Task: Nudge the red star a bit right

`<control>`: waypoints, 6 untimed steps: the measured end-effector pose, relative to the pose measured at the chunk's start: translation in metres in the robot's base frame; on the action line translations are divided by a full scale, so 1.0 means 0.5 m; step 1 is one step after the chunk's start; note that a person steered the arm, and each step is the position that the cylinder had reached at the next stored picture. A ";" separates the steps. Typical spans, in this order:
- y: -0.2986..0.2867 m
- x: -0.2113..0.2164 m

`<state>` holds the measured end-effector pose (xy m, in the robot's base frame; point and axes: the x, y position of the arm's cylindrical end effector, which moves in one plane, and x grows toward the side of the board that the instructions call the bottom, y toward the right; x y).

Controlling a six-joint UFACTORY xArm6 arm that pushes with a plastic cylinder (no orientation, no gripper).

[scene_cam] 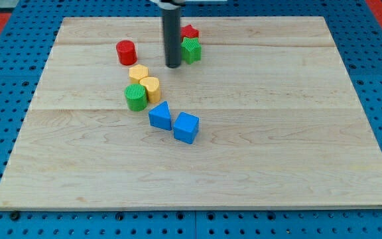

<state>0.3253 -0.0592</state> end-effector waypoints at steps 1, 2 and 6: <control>-0.119 0.020; -0.098 -0.006; 0.109 -0.150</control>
